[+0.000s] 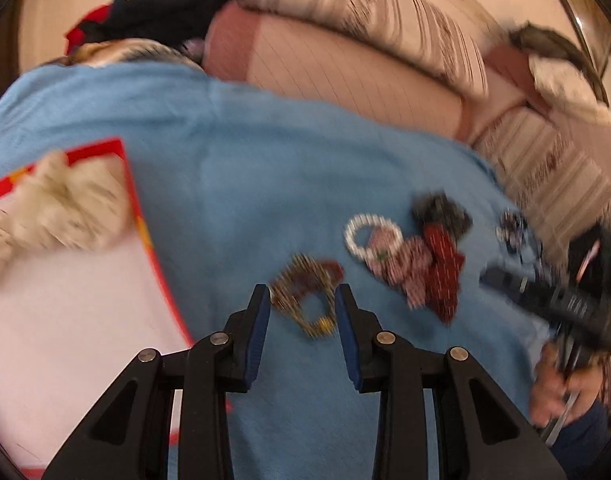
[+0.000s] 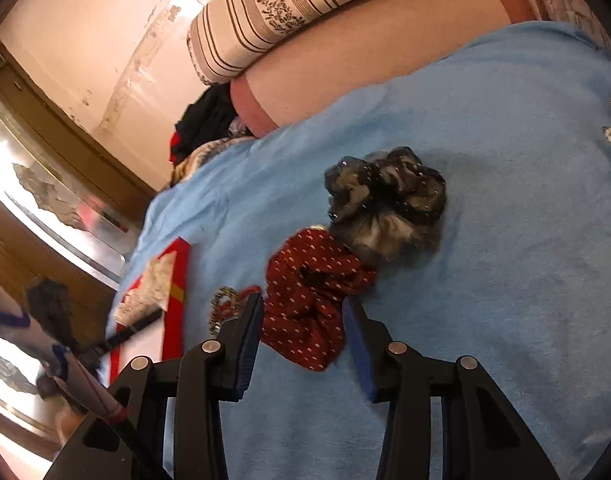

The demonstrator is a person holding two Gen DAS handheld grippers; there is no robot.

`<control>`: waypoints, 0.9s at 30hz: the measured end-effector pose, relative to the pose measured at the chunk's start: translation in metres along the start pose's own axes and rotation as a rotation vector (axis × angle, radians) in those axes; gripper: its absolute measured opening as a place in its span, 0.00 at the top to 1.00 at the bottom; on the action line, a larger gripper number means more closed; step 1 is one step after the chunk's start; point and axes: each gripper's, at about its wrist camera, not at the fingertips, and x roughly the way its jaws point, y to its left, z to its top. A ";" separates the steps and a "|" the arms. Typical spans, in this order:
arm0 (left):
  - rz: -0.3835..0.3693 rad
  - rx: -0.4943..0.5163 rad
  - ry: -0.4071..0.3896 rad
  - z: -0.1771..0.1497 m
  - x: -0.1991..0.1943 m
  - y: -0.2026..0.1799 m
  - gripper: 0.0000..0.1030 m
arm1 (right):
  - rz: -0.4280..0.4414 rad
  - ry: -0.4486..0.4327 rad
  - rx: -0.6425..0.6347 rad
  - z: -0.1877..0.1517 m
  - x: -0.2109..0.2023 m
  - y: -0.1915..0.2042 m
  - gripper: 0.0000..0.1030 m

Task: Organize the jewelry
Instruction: 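Grasp the leopard-print hair tie with the left tool while the right tool grasps the red polka-dot scrunchie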

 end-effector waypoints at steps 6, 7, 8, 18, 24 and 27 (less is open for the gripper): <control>0.037 0.016 0.063 -0.009 0.029 -0.012 0.72 | 0.021 -0.049 -0.076 0.004 -0.010 0.010 0.56; 0.039 0.016 0.069 -0.008 0.033 -0.010 0.72 | 0.024 -0.046 -0.078 0.004 -0.009 0.010 0.56; 0.048 0.021 0.076 -0.008 0.038 -0.011 0.72 | 0.022 -0.042 -0.079 0.003 -0.009 0.007 0.56; 0.126 0.031 0.092 -0.006 0.065 -0.011 0.94 | -0.010 -0.027 -0.056 0.003 -0.003 -0.004 0.56; 0.096 0.055 0.023 -0.002 0.050 -0.016 0.96 | -0.045 -0.028 -0.046 0.004 -0.001 -0.009 0.56; 0.085 0.067 -0.017 0.002 0.040 -0.018 0.97 | -0.060 -0.020 -0.047 0.003 0.003 -0.010 0.55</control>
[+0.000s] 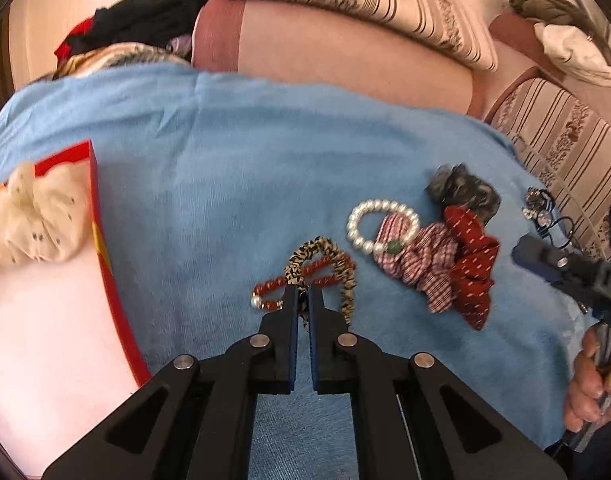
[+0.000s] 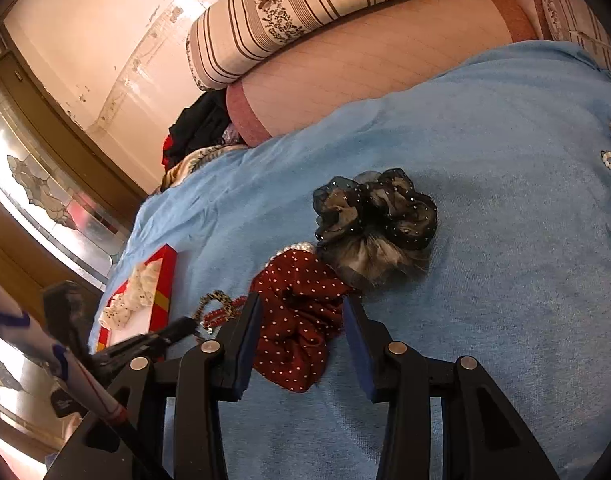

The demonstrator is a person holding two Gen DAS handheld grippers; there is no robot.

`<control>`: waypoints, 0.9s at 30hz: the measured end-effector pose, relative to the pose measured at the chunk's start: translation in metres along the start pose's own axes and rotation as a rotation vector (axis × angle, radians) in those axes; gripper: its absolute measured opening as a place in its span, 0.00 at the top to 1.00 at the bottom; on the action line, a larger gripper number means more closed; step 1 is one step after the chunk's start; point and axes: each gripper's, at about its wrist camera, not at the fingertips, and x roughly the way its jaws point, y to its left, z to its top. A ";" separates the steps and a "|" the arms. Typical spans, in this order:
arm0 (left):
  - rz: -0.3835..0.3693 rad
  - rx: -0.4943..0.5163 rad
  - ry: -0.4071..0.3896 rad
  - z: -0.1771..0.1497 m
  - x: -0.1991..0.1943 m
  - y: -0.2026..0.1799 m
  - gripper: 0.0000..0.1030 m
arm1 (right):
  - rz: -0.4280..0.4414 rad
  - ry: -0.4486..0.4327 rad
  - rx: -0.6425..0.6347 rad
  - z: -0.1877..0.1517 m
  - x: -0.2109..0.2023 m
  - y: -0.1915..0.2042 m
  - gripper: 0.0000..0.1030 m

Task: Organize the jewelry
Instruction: 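Grasp the leopard-print hair tie with the left tool while the right tool grasps the red polka-dot scrunchie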

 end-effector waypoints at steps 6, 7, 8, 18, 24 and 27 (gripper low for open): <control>-0.001 0.015 -0.048 0.005 -0.013 -0.002 0.98 | -0.009 0.023 -0.055 -0.007 0.013 0.014 0.49; 0.001 0.019 -0.050 0.006 -0.013 -0.002 0.98 | -0.023 0.026 -0.089 -0.009 0.017 0.021 0.49; -0.001 0.022 -0.047 0.006 -0.012 -0.002 0.98 | -0.042 0.022 -0.121 -0.011 0.020 0.027 0.49; 0.029 -0.025 0.026 0.003 0.004 0.006 0.53 | -0.104 0.036 -0.162 -0.018 0.034 0.033 0.92; 0.052 -0.006 0.054 -0.001 0.014 0.002 0.54 | -0.076 -0.096 -0.166 -0.010 0.001 0.040 0.92; 0.059 -0.001 0.063 -0.002 0.021 0.002 0.83 | -0.055 -0.105 -0.168 -0.009 -0.003 0.044 0.92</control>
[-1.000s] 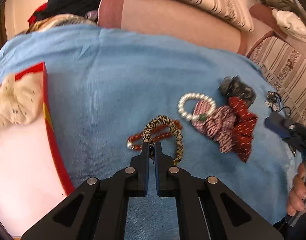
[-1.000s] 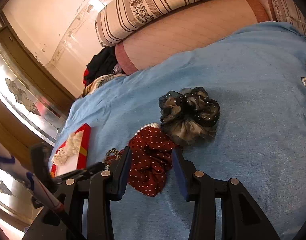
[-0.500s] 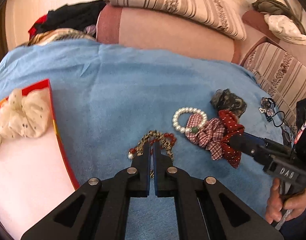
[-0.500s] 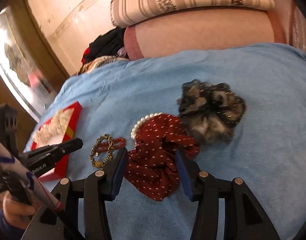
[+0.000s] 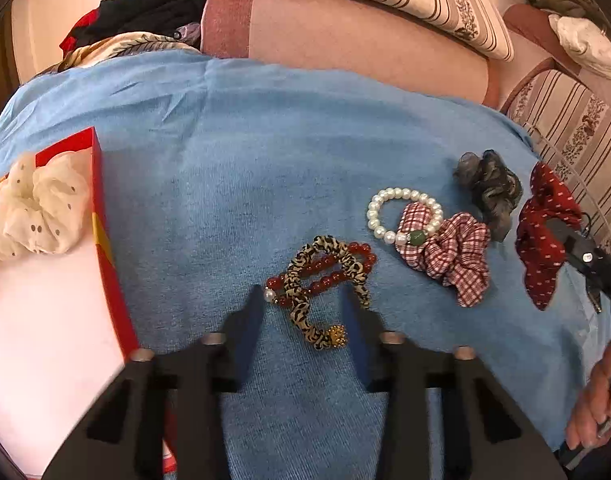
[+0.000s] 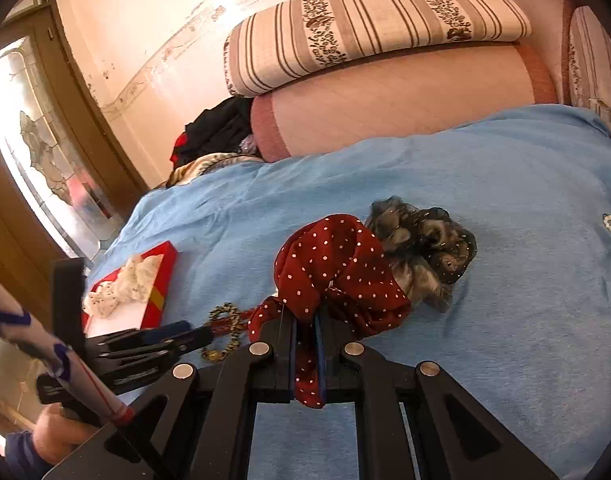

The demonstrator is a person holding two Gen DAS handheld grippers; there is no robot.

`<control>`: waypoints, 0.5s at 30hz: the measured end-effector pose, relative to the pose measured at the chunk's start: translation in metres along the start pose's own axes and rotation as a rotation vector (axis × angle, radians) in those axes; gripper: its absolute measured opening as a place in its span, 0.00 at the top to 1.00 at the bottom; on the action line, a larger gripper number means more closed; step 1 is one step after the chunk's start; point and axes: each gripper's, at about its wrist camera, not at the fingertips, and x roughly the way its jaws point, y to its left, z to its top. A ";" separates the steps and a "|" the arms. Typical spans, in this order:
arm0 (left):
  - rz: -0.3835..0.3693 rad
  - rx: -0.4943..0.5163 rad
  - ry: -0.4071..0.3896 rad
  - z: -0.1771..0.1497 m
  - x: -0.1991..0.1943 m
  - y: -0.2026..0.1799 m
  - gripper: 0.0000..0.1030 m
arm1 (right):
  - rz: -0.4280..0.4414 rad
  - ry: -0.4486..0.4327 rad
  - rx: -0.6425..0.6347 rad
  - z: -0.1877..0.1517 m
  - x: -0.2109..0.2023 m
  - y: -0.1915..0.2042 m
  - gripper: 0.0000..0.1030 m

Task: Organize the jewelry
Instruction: 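Grasp the leopard-print hair tie with the left tool while the right tool grasps the red polka-dot scrunchie, then carry the hair tie and red scrunchie into the red box and release both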

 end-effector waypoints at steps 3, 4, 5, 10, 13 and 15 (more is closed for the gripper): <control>0.013 0.023 0.011 -0.001 0.006 -0.004 0.94 | 0.004 0.000 -0.007 0.000 -0.002 0.001 0.92; 0.017 0.031 0.015 -0.001 0.007 -0.005 0.94 | 0.004 -0.004 -0.005 0.000 -0.003 0.001 0.92; 0.025 0.047 0.033 -0.002 0.013 -0.007 0.93 | 0.006 -0.004 -0.004 0.000 -0.002 0.001 0.92; 0.065 0.085 0.023 -0.004 0.017 -0.013 0.92 | 0.014 0.009 -0.012 -0.001 0.000 0.003 0.92; 0.042 0.052 -0.005 -0.002 0.008 -0.008 0.94 | 0.017 -0.003 -0.010 0.001 -0.003 0.001 0.92; 0.028 0.053 -0.055 -0.001 -0.007 -0.008 0.94 | 0.015 -0.016 -0.010 0.002 -0.005 0.002 0.92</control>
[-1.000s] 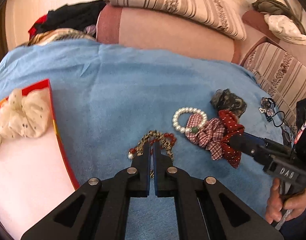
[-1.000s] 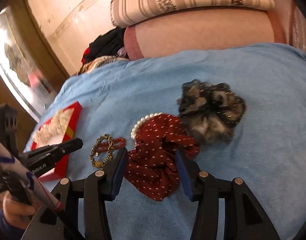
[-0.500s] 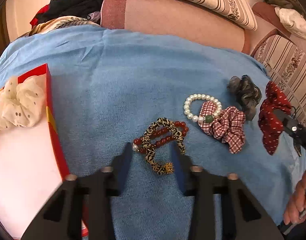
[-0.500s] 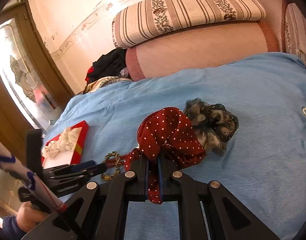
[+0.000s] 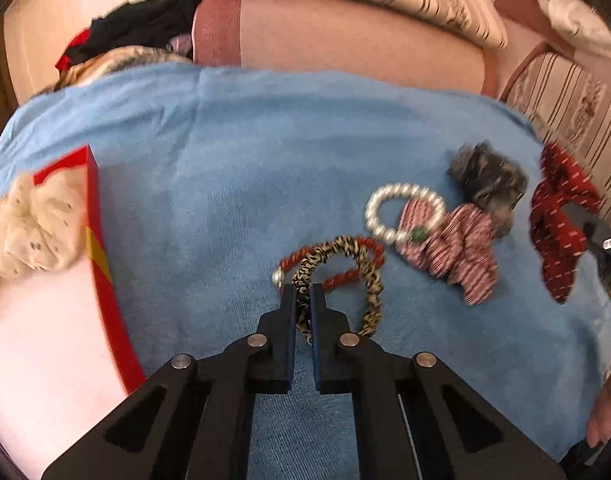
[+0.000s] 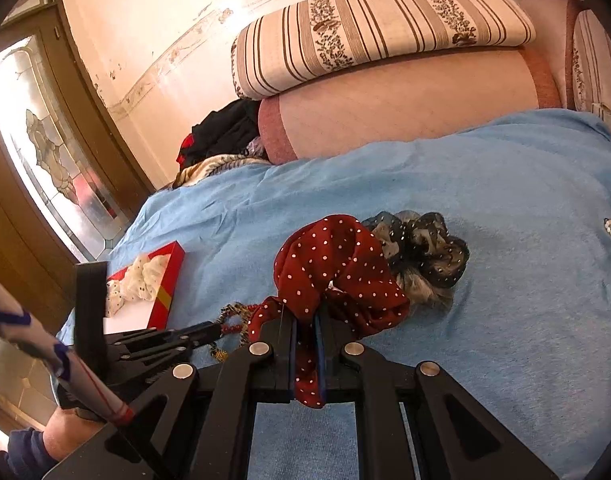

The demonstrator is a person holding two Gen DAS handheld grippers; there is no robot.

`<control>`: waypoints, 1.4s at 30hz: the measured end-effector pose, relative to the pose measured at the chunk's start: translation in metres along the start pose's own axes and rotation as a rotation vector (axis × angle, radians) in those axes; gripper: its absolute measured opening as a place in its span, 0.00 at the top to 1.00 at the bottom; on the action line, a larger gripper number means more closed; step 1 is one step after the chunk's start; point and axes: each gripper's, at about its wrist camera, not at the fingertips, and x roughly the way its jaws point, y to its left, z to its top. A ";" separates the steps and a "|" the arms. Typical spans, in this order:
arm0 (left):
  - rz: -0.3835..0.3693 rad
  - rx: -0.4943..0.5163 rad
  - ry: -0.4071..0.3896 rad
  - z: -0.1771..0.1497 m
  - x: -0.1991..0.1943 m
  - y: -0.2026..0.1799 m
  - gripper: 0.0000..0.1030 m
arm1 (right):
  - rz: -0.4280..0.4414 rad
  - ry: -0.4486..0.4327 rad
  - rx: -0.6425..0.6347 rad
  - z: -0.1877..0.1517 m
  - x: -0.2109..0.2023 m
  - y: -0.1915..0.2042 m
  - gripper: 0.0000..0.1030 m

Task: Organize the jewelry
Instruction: 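Carry the hair tie and red scrunchie into the red box and release both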

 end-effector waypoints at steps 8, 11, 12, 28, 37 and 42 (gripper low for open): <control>-0.012 -0.001 -0.158 0.012 -0.038 0.002 0.94 | 0.007 -0.062 -0.046 0.001 -0.010 0.010 0.92; 0.004 -0.003 -0.221 0.016 -0.053 0.001 0.94 | 0.004 -0.094 -0.086 0.001 -0.015 0.017 0.92; 0.011 0.000 -0.234 0.016 -0.056 0.001 0.94 | 0.006 -0.101 -0.096 0.000 -0.016 0.019 0.92; -0.030 -0.027 -0.298 0.042 -0.113 -0.020 0.94 | 0.025 -0.124 -0.099 0.002 -0.026 0.019 0.92; -0.050 -0.013 -0.362 0.058 -0.147 -0.053 0.94 | 0.049 -0.161 -0.096 0.007 -0.041 0.017 0.92; 0.010 -0.033 -0.336 0.037 -0.131 -0.039 0.94 | 0.061 -0.143 -0.089 0.005 -0.038 0.016 0.92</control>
